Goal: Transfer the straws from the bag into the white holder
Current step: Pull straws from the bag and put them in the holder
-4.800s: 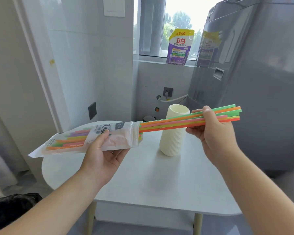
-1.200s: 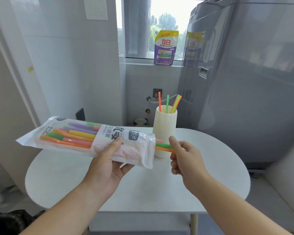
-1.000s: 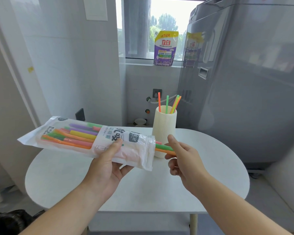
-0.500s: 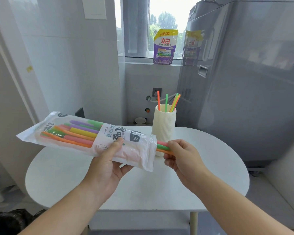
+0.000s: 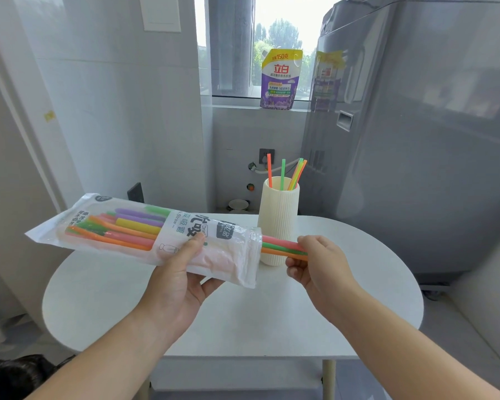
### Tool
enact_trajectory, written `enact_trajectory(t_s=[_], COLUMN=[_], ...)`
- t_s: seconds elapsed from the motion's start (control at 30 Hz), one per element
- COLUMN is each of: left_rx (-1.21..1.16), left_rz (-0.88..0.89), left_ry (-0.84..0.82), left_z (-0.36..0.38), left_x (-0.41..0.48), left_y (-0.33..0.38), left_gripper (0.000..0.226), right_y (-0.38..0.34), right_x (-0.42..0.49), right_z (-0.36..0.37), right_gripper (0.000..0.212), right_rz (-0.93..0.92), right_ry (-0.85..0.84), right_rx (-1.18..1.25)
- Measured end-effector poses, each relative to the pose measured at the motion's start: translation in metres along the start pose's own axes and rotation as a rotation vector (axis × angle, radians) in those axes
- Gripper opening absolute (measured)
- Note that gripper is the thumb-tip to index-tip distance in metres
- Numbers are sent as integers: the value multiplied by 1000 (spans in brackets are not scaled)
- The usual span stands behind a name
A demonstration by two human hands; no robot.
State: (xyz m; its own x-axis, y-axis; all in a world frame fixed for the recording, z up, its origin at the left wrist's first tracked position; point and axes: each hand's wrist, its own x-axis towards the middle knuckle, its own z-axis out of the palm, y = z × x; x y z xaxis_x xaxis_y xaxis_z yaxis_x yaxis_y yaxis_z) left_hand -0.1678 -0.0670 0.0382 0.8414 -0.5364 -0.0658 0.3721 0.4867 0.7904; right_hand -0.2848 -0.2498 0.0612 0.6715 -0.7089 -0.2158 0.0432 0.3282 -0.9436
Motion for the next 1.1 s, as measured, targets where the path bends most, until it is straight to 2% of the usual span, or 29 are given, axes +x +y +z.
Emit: enact_trajectory(t_s=[0.07,0.17,0.27,0.47,0.57,0.63,0.7,0.77,0.9,1.0,1.1], left_rx=[-16,-33,-54,-108,-132,-136,-131,-125,-127,-130,-137], left_rz=[-9,-34,-39,-52,-47,-43,-41,-41,-51,-50,-48], left_ry=[7,12,20,44,47,44,29,18,14,9,13], left_z=[0,1,1,0,-1,-1,0,2,3,3,1], left_x=[0,1,1,2,2,2,1,0,-1,0,1], left_y=[0,-1,0,2,3,3,2,-1,-5,-4,-3], left_gripper=[48,38,38,36,28,30,34,37,39,41,39], right_y=[0,2,3,1,4,11,16,18,16,11,5], right_x=[0,0,-1,1,-2,-6,-9,-7,0,4,6], right_z=[-2,-4,-3,-5,-5,-2,6,15,27,28,27], right_gripper=[11,35,53,45,69,78,78,69,37,32,30], right_rz=[-4,-10,-8,-1,44,68,81,78,84,109,87], right_ry=[-1,1,14,71,49,-57,-155,-180,-103,-67,-44], right_rx=[36,18,33,125,65,50,80,171,344,424,400])
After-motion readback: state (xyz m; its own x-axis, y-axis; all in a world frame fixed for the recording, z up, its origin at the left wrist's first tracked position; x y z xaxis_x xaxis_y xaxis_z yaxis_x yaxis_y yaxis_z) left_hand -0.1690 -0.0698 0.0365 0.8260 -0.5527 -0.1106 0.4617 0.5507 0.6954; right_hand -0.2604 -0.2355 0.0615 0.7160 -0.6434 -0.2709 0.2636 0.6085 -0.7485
